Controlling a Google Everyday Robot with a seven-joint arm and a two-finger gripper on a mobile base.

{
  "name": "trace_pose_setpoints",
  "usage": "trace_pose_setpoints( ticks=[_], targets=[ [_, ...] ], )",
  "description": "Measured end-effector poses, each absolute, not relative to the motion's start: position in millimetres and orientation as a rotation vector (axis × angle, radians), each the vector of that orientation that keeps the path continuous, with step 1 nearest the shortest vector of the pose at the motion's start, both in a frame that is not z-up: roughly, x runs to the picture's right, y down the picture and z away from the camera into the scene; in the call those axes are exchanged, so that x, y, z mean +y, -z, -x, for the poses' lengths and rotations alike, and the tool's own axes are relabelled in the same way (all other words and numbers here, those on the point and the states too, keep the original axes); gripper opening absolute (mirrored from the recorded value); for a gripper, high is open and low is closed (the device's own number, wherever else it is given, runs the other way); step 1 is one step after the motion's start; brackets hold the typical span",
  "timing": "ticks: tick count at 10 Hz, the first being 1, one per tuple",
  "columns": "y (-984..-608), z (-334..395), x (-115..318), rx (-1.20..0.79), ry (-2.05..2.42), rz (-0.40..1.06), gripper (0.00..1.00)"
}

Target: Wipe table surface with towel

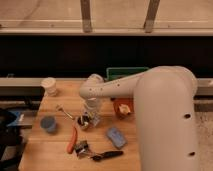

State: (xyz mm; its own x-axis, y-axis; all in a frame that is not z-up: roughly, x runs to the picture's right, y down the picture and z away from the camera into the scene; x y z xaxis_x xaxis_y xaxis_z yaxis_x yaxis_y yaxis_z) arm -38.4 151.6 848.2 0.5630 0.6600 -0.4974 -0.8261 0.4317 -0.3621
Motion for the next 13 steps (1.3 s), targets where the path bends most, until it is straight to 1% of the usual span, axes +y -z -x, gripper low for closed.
trace_pose_setpoints(
  ticks=[3, 6, 8, 11, 13],
  targets=[
    [-859, -19, 143, 0.341, -1.013, 0.6, 0.0],
    [-864, -21, 130, 0.33, -1.029, 0.597, 0.0],
    [-873, 3, 120, 0.312, -1.015, 0.605, 0.0],
    [-884, 66, 105, 0.273, -0.974, 0.627, 0.0],
    [-884, 82, 106, 0.267, -0.958, 0.631, 0.0]
  ],
)
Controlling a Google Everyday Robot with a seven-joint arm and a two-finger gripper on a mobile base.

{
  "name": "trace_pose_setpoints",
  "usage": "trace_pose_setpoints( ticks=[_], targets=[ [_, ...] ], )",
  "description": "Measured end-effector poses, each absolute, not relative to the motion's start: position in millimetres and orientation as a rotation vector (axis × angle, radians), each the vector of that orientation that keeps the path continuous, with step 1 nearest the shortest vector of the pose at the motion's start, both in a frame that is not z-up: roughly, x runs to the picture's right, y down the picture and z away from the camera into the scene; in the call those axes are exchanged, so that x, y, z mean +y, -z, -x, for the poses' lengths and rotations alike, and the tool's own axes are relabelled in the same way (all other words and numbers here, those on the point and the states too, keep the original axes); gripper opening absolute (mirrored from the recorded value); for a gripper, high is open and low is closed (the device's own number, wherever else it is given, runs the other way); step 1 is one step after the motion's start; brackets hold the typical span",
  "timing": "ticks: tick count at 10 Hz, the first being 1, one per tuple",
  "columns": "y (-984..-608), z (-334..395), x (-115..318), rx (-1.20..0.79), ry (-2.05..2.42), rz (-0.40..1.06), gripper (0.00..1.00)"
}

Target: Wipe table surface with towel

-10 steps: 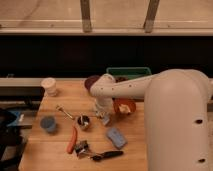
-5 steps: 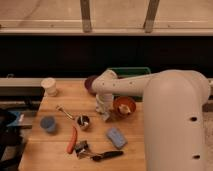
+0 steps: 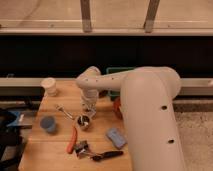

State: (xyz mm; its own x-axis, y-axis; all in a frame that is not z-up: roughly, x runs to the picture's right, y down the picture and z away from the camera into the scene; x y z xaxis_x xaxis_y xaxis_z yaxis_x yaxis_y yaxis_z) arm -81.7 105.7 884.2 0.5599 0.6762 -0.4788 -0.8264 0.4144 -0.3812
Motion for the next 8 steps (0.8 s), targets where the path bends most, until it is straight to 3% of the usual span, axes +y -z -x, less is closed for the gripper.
trace_pose_setpoints(
  ticks=[3, 8],
  targets=[
    [-879, 77, 119, 0.277, -0.971, 0.641, 0.0],
    [-864, -17, 129, 0.292, -1.069, 0.629, 0.0]
  ],
)
